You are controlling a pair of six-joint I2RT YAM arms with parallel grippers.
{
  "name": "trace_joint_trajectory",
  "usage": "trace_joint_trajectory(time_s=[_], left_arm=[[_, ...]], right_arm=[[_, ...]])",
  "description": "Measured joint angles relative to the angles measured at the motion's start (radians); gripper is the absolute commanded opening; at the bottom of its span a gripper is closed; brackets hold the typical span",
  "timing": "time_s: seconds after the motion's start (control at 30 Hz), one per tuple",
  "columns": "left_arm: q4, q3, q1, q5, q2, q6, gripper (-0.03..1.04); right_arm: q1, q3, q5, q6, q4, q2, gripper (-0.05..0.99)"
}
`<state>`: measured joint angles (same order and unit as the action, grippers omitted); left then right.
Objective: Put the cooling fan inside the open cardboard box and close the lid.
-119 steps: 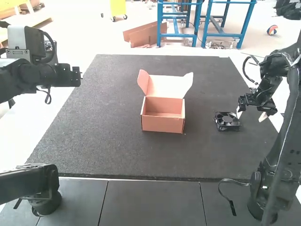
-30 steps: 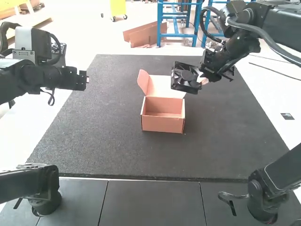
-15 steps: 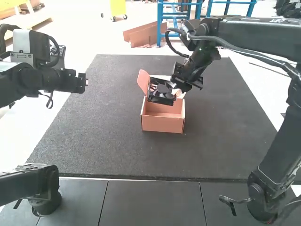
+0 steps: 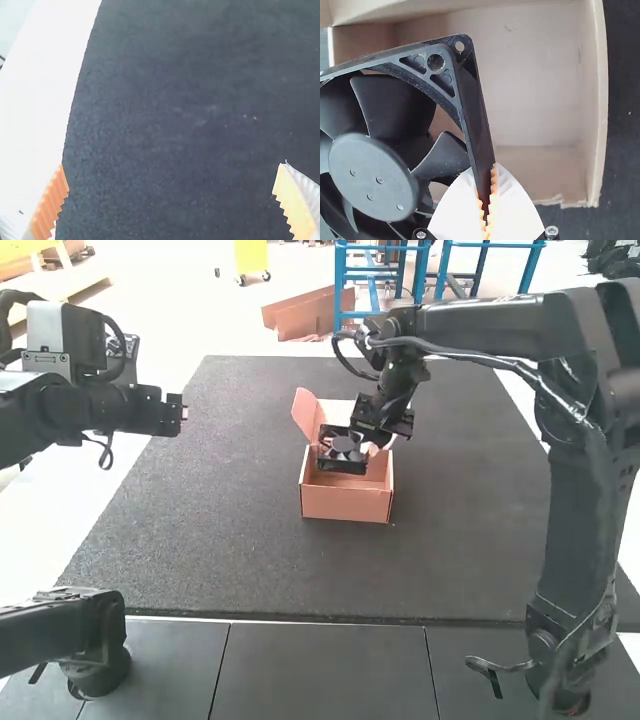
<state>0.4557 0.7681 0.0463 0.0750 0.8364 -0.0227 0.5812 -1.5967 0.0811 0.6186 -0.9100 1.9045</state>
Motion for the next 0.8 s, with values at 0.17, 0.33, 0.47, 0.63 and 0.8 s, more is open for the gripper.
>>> trace_joint_trajectory(time_s=[0.17, 0.33, 0.47, 0.63, 0.8], left_arm=[[0.001, 0.0, 0.0, 0.0, 0.0, 0.0, 0.97], [0.005, 0.0, 0.0, 0.0, 0.0, 0.0, 0.97], [0.006, 0.0, 0.0, 0.0, 0.0, 0.0, 0.97], [0.009, 0.0, 0.0, 0.0, 0.0, 0.0, 0.97], [0.008, 0.0, 0.001, 0.0, 0.0, 0.0, 0.97]], right_arm=[[0.0, 0.0, -0.043, -0.013, 0.037, 0.04, -0.02], [0.0, -0.002, -0.064, -0.021, 0.056, 0.067, -0.02], [0.0, -0.005, -0.074, -0.022, 0.063, 0.099, -0.01], [-0.002, -0.005, -0.066, -0.024, 0.063, 0.117, 0.24], [-0.009, -0.029, -0.029, -0.04, 0.059, 0.117, 0.67]])
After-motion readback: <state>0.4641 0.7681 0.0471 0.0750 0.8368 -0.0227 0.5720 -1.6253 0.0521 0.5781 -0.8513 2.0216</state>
